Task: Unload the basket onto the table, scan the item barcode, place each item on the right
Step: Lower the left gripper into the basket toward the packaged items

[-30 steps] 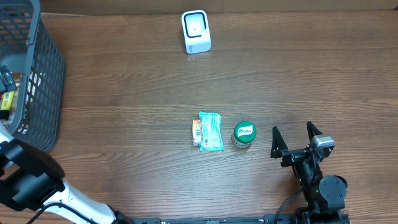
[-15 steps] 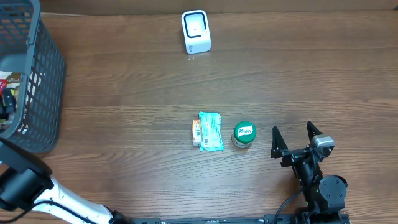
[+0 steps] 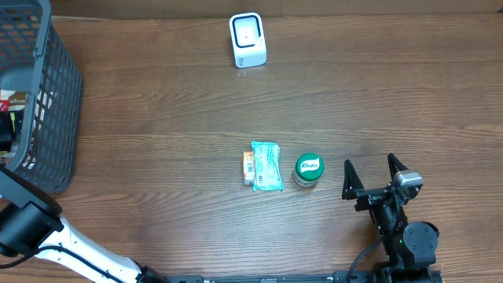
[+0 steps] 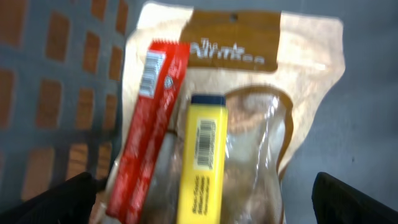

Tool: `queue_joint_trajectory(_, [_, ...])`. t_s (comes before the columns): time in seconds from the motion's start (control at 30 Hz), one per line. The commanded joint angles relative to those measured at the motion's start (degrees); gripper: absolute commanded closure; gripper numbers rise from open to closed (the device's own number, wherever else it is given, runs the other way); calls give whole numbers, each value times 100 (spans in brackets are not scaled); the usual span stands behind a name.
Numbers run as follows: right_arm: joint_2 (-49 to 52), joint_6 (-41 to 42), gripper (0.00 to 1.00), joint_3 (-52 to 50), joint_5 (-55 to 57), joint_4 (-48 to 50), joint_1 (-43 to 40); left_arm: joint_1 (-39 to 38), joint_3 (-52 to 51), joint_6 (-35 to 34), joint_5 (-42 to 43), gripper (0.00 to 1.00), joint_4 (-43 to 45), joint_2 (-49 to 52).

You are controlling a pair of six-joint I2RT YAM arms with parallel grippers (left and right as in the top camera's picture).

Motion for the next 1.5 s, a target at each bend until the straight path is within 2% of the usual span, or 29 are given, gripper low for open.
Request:
queue_joint_trajectory(0.0, [-68,20,0,-61,-7,15,-22,-31,-28,151,286,1,118,212])
queue_joint_trajectory(0.43, [-68,20,0,-61,-7,17,-22,129,-28,109,319,1,164,702])
queue_joint_trajectory(0.6, [-68,20,0,-61,-7,15,-22,197,-31,-68,682,0,-68,793])
queue_joint_trajectory(0.77, [-68,20,0,-61,-7,15,-22,153,-31,-85,656,16,-358,793])
queue_joint_trajectory(0.83, [-68,20,0,-61,-7,15,-22,136,-31,-323,544,20,-409,793])
queue_joint_trajectory(0.9, [-68,20,0,-61,-7,15,-22,131,-31,-516,498,30,-450,793])
queue_joint_trajectory(1.0, [-68,20,0,-61,-7,17,-22,109,-31,-651,498,57,-542,793])
queue_joint_trajectory(1.07, [-68,20,0,-61,-7,17,-22,98,-31,-671,503,82,-568,793])
queue_joint_trajectory(1.13, [-68,20,0,-61,-7,17,-22,94,-28,-671,503,93,-581,791])
queue_joint_trajectory(1.17, [-68,20,0,-61,-7,17,-22,94,-28,-680,503,96,-579,789])
queue_joint_trajectory(1.47, [-68,20,0,-61,-7,15,-22,39,481,-1917,466,96,-723,634])
